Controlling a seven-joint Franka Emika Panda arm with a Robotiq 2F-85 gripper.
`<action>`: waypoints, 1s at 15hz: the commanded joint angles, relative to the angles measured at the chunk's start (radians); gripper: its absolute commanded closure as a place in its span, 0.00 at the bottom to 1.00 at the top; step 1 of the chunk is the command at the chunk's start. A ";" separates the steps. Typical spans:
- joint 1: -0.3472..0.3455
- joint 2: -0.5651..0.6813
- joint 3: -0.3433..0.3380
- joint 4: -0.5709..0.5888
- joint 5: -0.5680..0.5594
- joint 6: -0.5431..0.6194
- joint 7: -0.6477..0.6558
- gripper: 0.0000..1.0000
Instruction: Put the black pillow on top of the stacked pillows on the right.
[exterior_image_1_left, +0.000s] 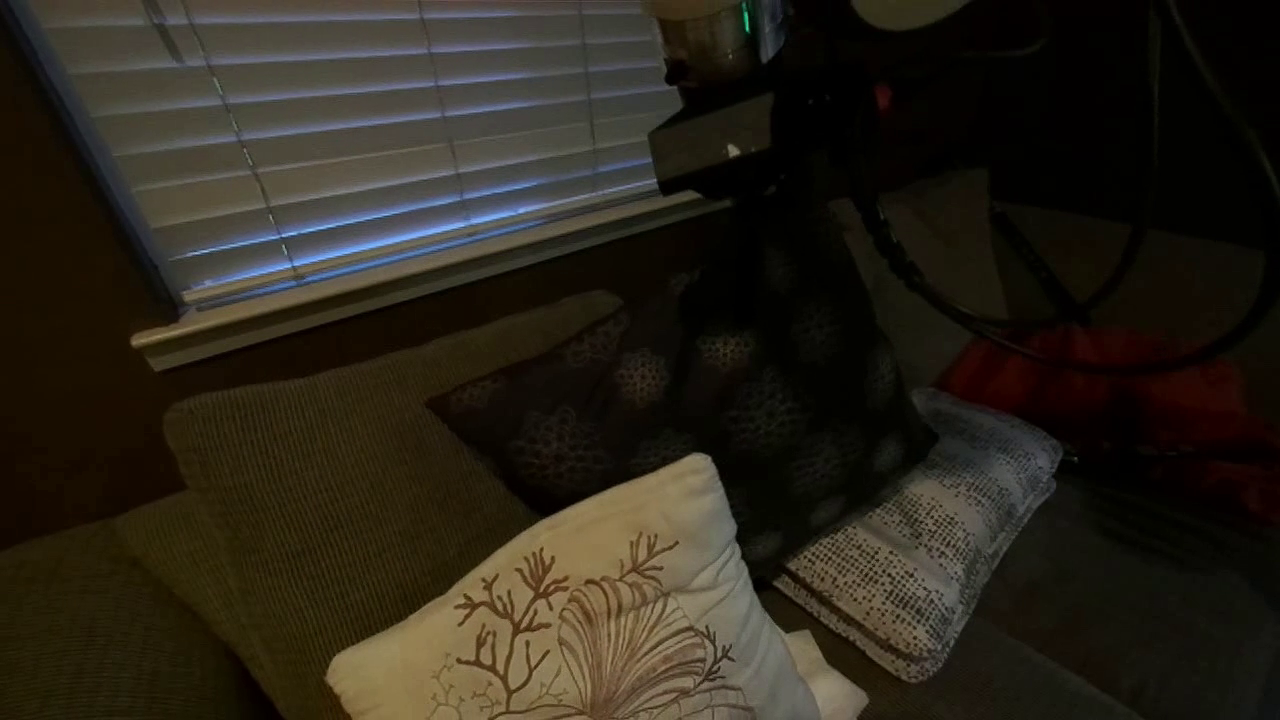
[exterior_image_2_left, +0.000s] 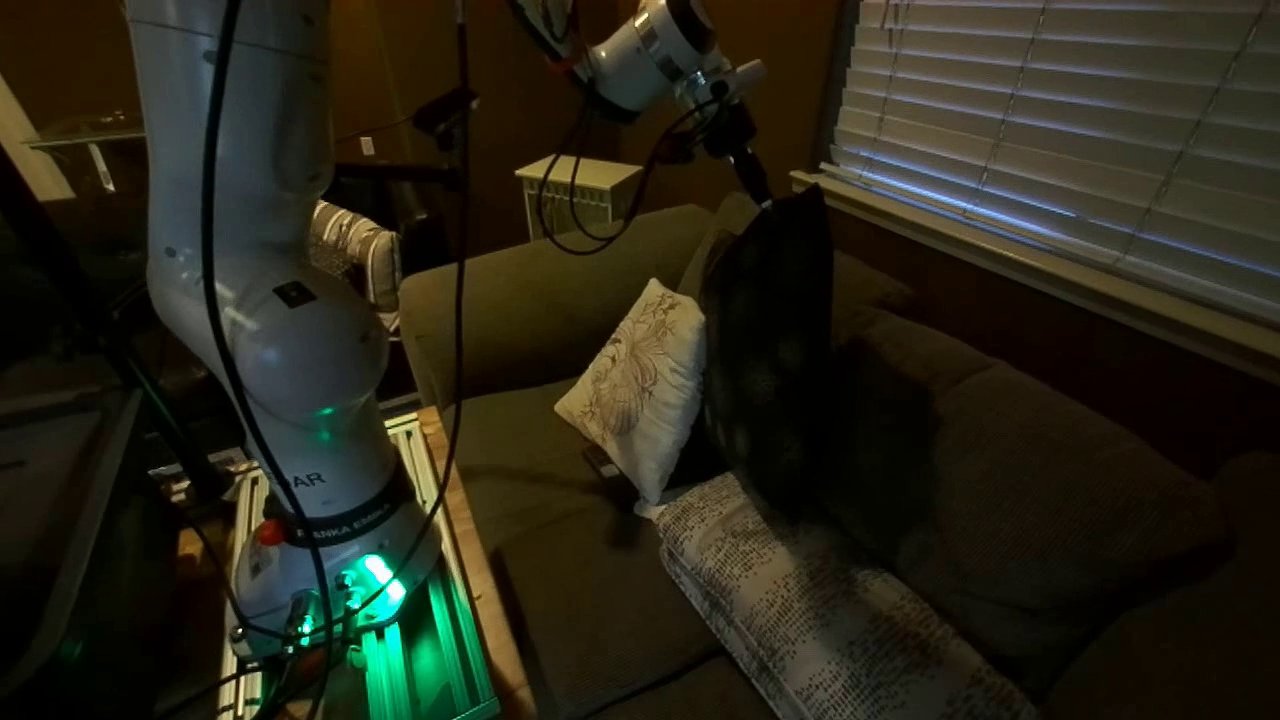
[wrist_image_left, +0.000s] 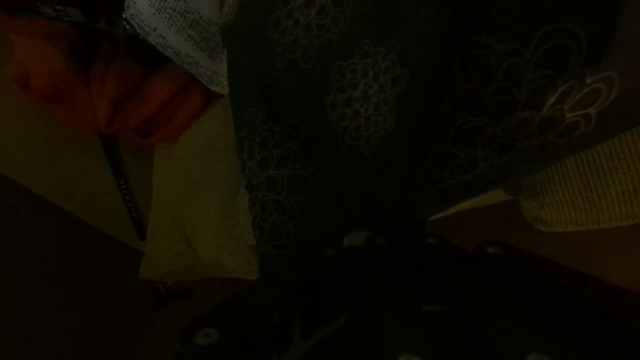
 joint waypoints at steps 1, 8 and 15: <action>-0.051 -0.050 0.050 -0.034 -0.060 -0.033 0.027 0.99; -0.078 -0.095 0.069 -0.064 -0.174 -0.090 0.057 0.99; -0.131 -0.184 0.091 -0.135 -0.278 -0.112 0.077 0.99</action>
